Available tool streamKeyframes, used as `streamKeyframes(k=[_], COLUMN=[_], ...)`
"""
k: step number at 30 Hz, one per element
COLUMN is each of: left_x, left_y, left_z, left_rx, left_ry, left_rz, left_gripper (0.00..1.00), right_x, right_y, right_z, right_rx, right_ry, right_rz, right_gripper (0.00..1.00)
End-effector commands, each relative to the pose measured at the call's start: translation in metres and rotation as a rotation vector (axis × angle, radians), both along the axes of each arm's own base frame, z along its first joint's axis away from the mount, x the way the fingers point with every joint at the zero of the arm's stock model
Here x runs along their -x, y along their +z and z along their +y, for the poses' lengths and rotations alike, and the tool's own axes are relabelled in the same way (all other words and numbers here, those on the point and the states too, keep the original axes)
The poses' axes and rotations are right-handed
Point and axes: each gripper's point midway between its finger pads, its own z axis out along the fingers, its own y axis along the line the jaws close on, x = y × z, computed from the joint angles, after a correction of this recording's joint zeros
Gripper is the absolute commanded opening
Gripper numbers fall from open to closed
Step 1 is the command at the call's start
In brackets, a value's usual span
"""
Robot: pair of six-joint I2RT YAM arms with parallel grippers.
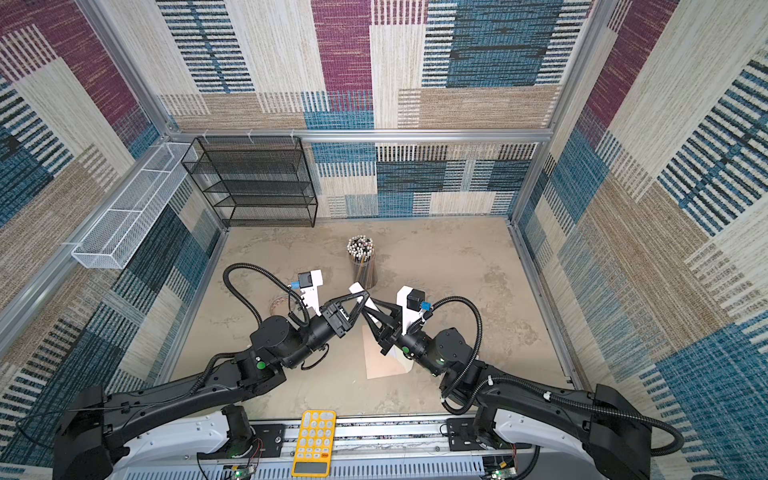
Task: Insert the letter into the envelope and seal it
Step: 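Grasp the glue stick with the left gripper and open the right gripper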
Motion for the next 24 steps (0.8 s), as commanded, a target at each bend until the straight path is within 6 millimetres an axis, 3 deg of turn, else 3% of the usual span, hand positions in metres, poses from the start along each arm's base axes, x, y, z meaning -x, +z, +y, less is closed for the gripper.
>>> streamKeyframes(k=[1, 4, 8, 12, 19, 24], left_x=[0.002, 0.003, 0.002, 0.001, 0.005, 0.013], left_y=[0.009, 0.010, 0.002, -0.002, -0.015, -0.041], left_z=[0.001, 0.001, 0.007, 0.021, 0.054, 0.065], left_rx=[-0.013, -0.035, -0.098, -0.189, -0.380, -0.514], left_ry=[0.003, 0.002, 0.025, 0.071, 0.141, 0.114], left_rz=[-0.054, -0.060, -0.053, -0.066, -0.064, -0.023], left_gripper=[0.15, 0.13, 0.12, 0.10, 0.11, 0.12], right_x=[-0.001, 0.000, 0.001, 0.004, -0.001, -0.015], right_y=[-0.004, -0.007, -0.013, -0.023, -0.039, -0.069], right_z=[-0.001, -0.001, -0.002, -0.008, -0.040, -0.067], right_rx=[0.015, 0.036, 0.083, 0.135, 0.224, 0.362], right_ry=[-0.013, -0.011, -0.011, -0.018, -0.135, -0.291], right_rz=[-0.001, -0.006, -0.001, 0.020, 0.107, 0.265], right_gripper=[0.06, 0.17, 0.41, 0.52, 0.60, 0.61])
